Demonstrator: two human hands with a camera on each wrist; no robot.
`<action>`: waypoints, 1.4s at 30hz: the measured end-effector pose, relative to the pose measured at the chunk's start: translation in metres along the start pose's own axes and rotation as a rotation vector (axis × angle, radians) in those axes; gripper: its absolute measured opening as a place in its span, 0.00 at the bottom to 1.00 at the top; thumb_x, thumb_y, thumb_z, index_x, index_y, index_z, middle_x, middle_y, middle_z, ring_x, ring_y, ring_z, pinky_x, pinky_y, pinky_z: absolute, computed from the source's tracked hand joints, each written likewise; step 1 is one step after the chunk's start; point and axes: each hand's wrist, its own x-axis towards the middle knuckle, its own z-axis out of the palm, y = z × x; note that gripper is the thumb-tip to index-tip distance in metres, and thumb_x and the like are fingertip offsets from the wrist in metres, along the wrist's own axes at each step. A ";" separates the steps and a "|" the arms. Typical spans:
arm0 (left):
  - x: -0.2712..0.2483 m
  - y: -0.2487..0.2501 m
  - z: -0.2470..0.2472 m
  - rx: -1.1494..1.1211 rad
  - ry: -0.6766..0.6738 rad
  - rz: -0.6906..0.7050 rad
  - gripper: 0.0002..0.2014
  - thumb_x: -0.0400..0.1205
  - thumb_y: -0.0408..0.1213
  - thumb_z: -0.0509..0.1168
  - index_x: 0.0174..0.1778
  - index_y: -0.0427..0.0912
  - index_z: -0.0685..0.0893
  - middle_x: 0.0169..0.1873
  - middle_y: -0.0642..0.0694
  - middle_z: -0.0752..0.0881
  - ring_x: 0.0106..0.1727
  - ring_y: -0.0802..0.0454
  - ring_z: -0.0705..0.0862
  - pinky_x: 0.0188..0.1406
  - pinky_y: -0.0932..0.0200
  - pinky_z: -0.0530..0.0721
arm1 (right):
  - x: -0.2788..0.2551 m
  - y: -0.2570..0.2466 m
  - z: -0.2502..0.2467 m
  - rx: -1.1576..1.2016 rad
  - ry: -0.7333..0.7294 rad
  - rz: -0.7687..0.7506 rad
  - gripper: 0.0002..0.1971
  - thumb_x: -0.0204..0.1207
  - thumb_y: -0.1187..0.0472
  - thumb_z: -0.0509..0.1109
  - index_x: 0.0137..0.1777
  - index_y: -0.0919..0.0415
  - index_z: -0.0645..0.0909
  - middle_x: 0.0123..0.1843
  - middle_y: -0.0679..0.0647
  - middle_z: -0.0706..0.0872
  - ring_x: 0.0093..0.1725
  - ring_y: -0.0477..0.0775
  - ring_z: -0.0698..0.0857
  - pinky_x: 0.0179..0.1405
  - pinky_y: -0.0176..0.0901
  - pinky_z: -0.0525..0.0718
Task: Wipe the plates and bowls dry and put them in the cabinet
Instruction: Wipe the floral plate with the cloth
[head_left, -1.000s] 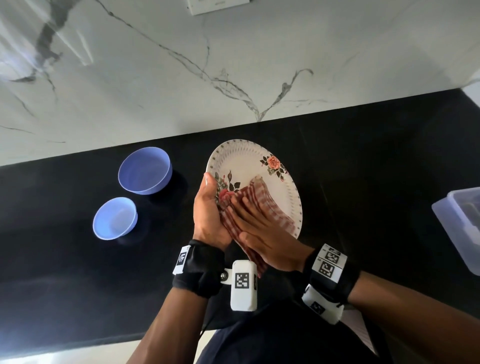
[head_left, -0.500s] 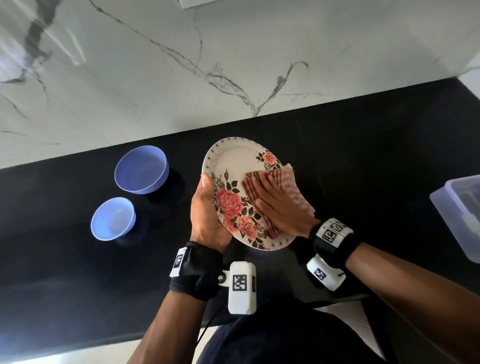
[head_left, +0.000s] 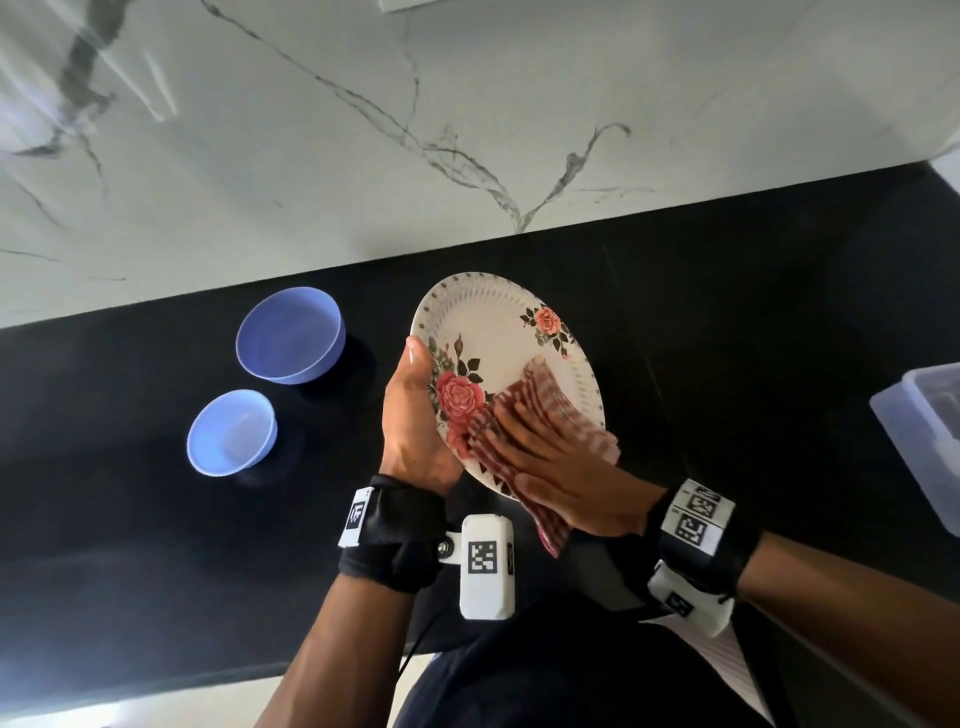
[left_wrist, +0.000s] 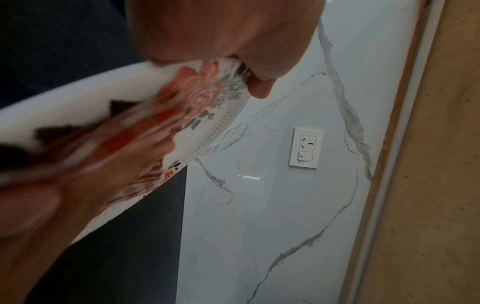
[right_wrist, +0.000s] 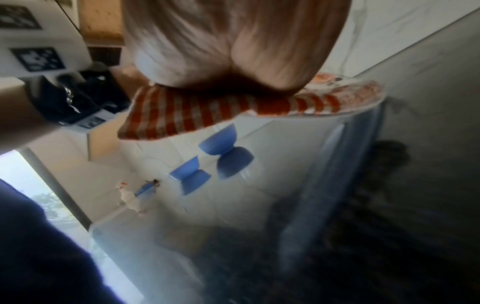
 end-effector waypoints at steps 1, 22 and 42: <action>0.001 0.000 -0.001 0.000 0.001 0.002 0.38 0.88 0.64 0.57 0.89 0.42 0.66 0.82 0.28 0.74 0.81 0.23 0.75 0.80 0.18 0.69 | -0.004 0.009 0.000 -0.011 -0.019 0.009 0.30 0.86 0.35 0.32 0.86 0.42 0.32 0.86 0.36 0.23 0.87 0.47 0.28 0.86 0.62 0.28; -0.015 0.010 -0.002 0.077 0.023 0.060 0.32 0.93 0.59 0.48 0.85 0.40 0.72 0.78 0.31 0.80 0.78 0.29 0.80 0.80 0.26 0.74 | 0.119 -0.003 -0.051 -0.113 0.110 0.191 0.28 0.92 0.47 0.38 0.83 0.52 0.26 0.84 0.52 0.22 0.82 0.54 0.21 0.83 0.58 0.22; -0.014 0.018 -0.020 0.057 0.060 -0.008 0.32 0.92 0.62 0.50 0.85 0.44 0.72 0.78 0.30 0.80 0.77 0.26 0.80 0.81 0.22 0.70 | 0.039 0.047 -0.016 -0.305 -0.128 0.210 0.32 0.87 0.42 0.40 0.88 0.50 0.35 0.90 0.58 0.30 0.87 0.64 0.28 0.84 0.80 0.40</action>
